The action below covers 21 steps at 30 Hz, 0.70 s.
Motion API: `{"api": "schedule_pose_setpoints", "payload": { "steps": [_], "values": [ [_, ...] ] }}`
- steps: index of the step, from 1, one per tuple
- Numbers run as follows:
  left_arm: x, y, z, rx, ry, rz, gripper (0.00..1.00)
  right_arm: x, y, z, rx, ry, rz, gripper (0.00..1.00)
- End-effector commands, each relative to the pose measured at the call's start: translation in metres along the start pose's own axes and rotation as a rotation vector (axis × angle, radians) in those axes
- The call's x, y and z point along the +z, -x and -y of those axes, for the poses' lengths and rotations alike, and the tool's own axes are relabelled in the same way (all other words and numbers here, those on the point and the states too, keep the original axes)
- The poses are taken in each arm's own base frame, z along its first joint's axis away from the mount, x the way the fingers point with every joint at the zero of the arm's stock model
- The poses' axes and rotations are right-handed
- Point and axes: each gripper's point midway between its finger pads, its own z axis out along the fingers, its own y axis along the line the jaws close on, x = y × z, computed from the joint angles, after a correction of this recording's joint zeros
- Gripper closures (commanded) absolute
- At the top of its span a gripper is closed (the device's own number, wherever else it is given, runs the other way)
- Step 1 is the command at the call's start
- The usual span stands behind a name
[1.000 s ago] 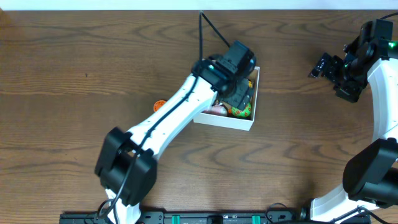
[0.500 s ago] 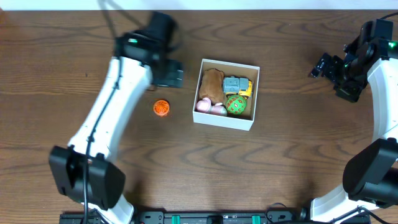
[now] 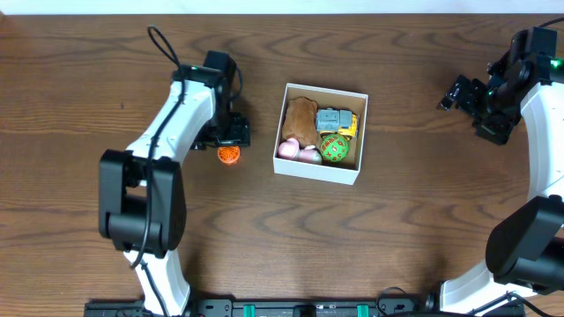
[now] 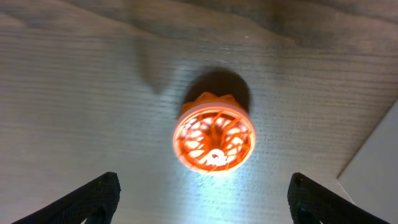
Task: Pack container
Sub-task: 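Move left gripper to orange ball and grasp it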
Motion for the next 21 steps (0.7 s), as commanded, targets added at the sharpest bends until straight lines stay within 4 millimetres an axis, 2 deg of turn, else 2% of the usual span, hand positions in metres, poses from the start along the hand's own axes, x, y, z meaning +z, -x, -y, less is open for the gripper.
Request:
{"api": "schedule_pose_setpoints", "payload": {
  "steps": [1,9,14,21],
  "values": [
    [0.015,0.000,0.000,-0.009,0.002,-0.031,0.13,0.005,-0.003,0.000,-0.015,-0.006,-0.019,0.01],
    [0.047,0.001,0.000,-0.005,0.016,-0.082,0.14,0.005,-0.004,0.000,-0.014,-0.006,-0.021,0.01],
    [0.058,0.002,0.000,0.007,0.019,-0.094,0.19,0.005,-0.004,0.000,-0.014,-0.006,-0.020,0.01],
    [0.058,0.003,0.000,0.011,0.018,-0.091,0.40,0.004,-0.004,0.000,-0.014,-0.006,-0.020,0.01]
  ]
}}
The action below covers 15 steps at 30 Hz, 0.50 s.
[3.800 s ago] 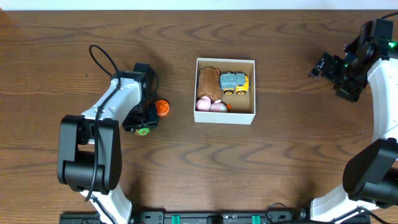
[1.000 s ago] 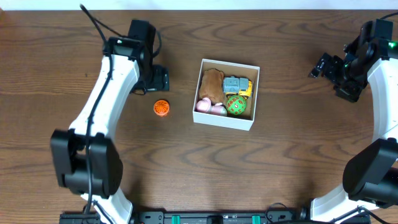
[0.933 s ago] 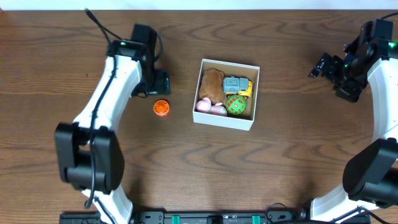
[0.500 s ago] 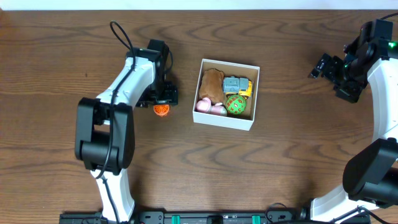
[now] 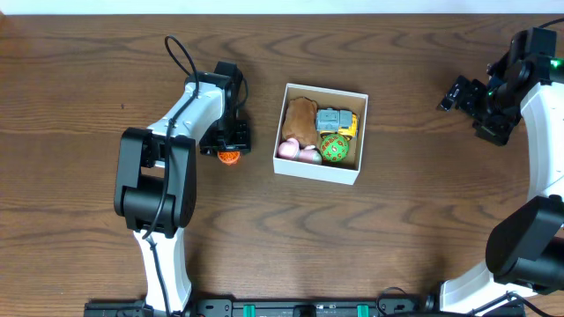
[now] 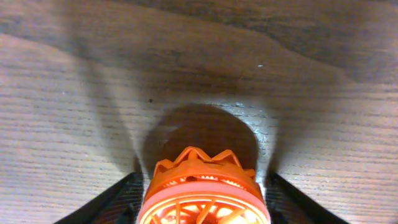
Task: Pack container
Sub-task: 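Move left gripper to orange ball and grasp it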
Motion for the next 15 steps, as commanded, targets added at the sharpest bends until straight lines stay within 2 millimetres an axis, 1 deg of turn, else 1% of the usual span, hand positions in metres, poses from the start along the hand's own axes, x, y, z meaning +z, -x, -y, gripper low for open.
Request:
{"api": "schedule_pose_setpoints", "payload": {
  "steps": [1,5,7,9,11,12,15],
  "values": [
    [0.008,-0.001,-0.004,0.005,0.017,-0.019,0.41,0.004,-0.002,-0.001,-0.015,-0.004,-0.014,0.01],
    [0.004,-0.001,-0.004,0.008,0.017,-0.017,0.44,0.004,-0.002,-0.001,-0.015,-0.004,-0.014,0.01],
    [-0.005,-0.001,-0.004,0.011,0.016,-0.013,0.45,0.004,-0.002,-0.001,-0.015,-0.004,-0.014,0.01],
    [-0.020,0.000,-0.003,0.014,0.013,-0.001,0.48,0.004,-0.002,-0.001,-0.015,-0.004,-0.014,0.01],
    [-0.038,0.001,-0.002,0.021,0.009,0.018,0.53,0.004,-0.002,-0.001,-0.015,-0.004,-0.014,0.01],
    [-0.051,0.001,-0.002,0.021,0.005,0.035,0.55,0.004,-0.002,-0.001,-0.015,-0.004,-0.015,0.01],
    [-0.084,0.003,0.000,0.024,-0.011,0.095,0.56,0.004,-0.002,-0.001,-0.015,-0.004,-0.015,0.01]
  ]
}}
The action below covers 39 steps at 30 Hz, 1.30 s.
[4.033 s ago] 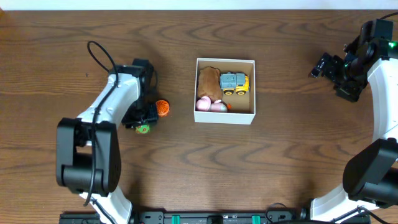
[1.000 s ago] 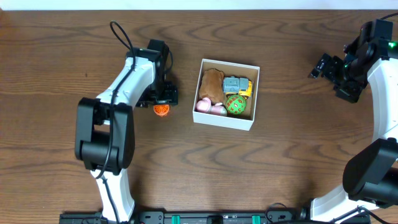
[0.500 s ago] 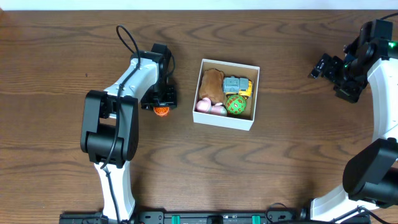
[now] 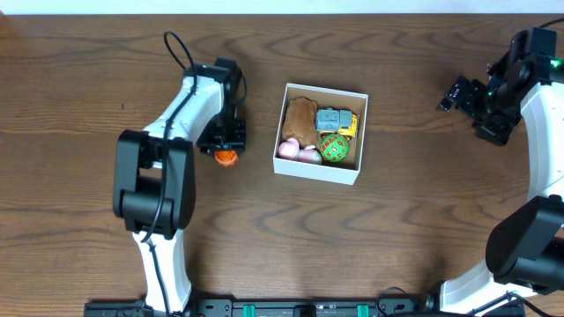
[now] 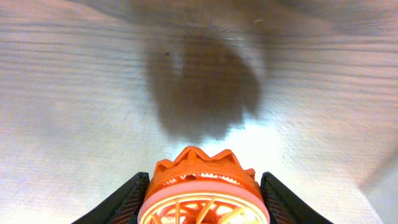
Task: Pack container
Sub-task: 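Move left gripper to orange ball and grasp it, then carry orange ball with left gripper and release into box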
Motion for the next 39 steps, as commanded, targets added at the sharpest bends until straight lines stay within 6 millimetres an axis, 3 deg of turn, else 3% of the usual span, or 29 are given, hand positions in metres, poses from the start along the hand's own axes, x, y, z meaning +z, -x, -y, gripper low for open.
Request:
{"api": "schedule_pose_setpoints", "payload": {
  "steps": [1,5,8,12,14,17,22,26,30,33,36,39],
  "values": [
    [-0.066,0.012,0.003,0.009,-0.033,0.165,0.56,0.004,-0.002,-0.001,-0.016,-0.004,-0.014,0.01],
    [-0.125,0.010,0.010,0.026,-0.070,0.307,0.56,0.004,-0.002,-0.001,-0.016,-0.004,-0.014,0.01],
    [-0.172,0.004,0.030,0.078,-0.113,0.451,0.56,0.004,-0.002,-0.001,-0.015,-0.004,-0.014,0.01],
    [-0.217,-0.008,0.084,0.212,-0.192,0.631,0.56,0.004,-0.002,-0.001,-0.015,-0.004,-0.014,0.01],
    [-0.225,-0.016,0.118,0.292,-0.226,0.676,0.56,0.004,-0.002,-0.001,-0.015,-0.004,-0.014,0.01],
    [-0.215,-0.023,0.159,0.390,-0.220,0.697,0.56,0.004,-0.003,-0.001,-0.015,-0.004,-0.015,0.01],
    [-0.163,-0.013,0.200,0.461,-0.162,0.642,0.56,0.004,-0.004,0.000,-0.014,-0.006,-0.022,0.01],
    [-0.116,-0.001,0.212,0.473,-0.125,0.561,0.56,0.004,-0.005,0.000,-0.013,-0.007,-0.025,0.01],
    [-0.083,0.003,0.214,0.478,-0.095,0.495,0.56,0.004,-0.005,0.000,-0.013,-0.007,-0.024,0.01],
    [-0.076,0.004,0.213,0.478,-0.088,0.481,0.54,0.004,-0.005,0.000,-0.013,-0.007,-0.025,0.01],
    [-0.079,0.003,0.213,0.478,-0.091,0.487,0.30,0.004,-0.005,-0.001,-0.013,-0.004,-0.026,0.01],
    [-0.090,0.002,0.212,0.476,-0.098,0.503,0.19,0.004,-0.006,-0.002,-0.013,0.004,-0.028,0.01]
  ]
}}
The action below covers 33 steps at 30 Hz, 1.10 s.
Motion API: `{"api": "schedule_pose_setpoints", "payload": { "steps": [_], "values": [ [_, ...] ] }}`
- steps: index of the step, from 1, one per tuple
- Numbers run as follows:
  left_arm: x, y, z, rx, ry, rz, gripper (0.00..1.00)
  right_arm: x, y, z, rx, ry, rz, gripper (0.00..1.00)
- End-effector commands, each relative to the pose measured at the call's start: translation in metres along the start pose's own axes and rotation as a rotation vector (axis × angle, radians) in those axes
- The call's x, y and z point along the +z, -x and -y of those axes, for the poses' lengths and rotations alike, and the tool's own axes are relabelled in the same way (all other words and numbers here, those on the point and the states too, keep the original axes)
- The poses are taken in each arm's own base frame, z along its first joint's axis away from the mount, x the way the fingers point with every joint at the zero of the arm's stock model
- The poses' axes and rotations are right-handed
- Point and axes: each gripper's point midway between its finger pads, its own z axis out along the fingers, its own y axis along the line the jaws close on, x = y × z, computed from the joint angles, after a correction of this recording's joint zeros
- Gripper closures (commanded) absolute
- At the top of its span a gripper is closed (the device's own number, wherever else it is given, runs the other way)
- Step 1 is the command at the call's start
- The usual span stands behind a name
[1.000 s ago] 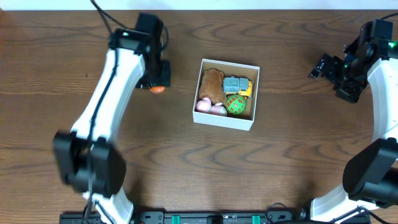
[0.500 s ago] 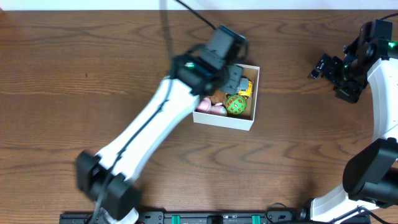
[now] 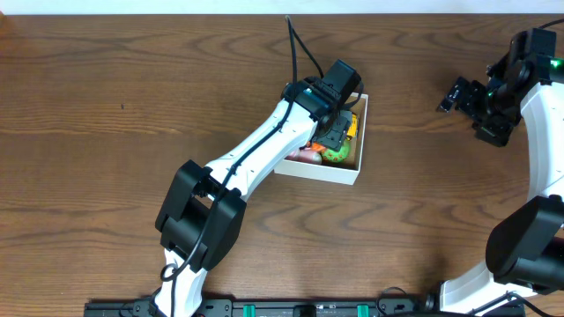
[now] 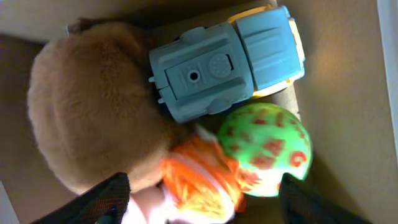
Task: Pack container
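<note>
The white box point(image 3: 319, 173) stands at the table's middle. Inside it lie a brown plush point(image 4: 93, 106), a grey-blue toy truck point(image 4: 227, 68), a green ball with red marks point(image 4: 264, 146) and a pink piece point(image 4: 146, 208). The orange spoked wheel point(image 4: 199, 177) shows blurred among them, against the plush and the ball. My left gripper point(image 4: 202, 202) hangs open right over the box, its fingers point(image 4: 109, 199) spread wide on either side of the wheel and apart from it. In the overhead view the left gripper point(image 3: 333, 123) covers part of the box.
My right gripper point(image 3: 458, 92) is held off at the far right of the table, away from the box. The left arm reaches diagonally from the front left across the wood to the box.
My left gripper was shut on the orange wheel left of the box. Now it is over the box and open, and the wheel lies among the toys inside. The right arm is unchanged.
First my left gripper hung open above the orange wheel on the table left of the box. Then its fingers stood around the wheel, and then it held the wheel clear of the wood. Now the wheel is in the box, released.
</note>
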Motion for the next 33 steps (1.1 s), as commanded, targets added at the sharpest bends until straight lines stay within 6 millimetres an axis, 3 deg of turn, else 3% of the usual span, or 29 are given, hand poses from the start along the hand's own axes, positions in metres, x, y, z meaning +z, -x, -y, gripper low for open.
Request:
{"api": "schedule_pose_setpoints", "payload": {
  "steps": [1,5,8,10,15,17,20,24,28,33],
  "values": [
    [-0.031,0.015,-0.004,-0.001,0.005,0.068,0.17,0.004,-0.003,-0.003,-0.016,0.006,-0.016,0.01],
    [-0.086,0.031,-0.016,-0.031,-0.002,0.161,0.13,0.002,0.003,-0.011,-0.104,0.042,0.012,0.01],
    [-0.149,0.041,-0.039,-0.077,0.005,0.264,0.12,-0.009,0.000,-0.038,-0.250,0.146,0.042,0.01],
    [-0.200,0.041,-0.069,-0.130,0.055,0.348,0.13,-0.024,-0.004,-0.059,-0.362,0.202,0.094,0.01],
    [-0.309,0.000,-0.150,-0.362,0.201,0.522,0.13,-0.077,-0.027,-0.114,-0.655,0.304,0.263,0.01],
    [-0.347,-0.028,-0.176,-0.451,0.239,0.585,0.02,-0.102,-0.045,-0.135,-0.753,0.343,0.330,0.01],
    [-0.382,-0.059,-0.197,-0.525,0.285,0.652,0.02,-0.133,-0.073,-0.157,-0.864,0.394,0.402,0.01],
    [-0.412,-0.088,-0.210,-0.587,0.329,0.719,0.02,-0.166,-0.104,-0.170,-0.942,0.447,0.472,0.01],
    [-0.427,-0.105,-0.209,-0.603,0.340,0.755,0.02,-0.186,-0.117,-0.169,-0.965,0.472,0.518,0.01],
    [-0.437,-0.114,-0.205,-0.603,0.338,0.786,0.02,-0.192,-0.123,-0.164,-0.964,0.473,0.522,0.01]
  ]
}}
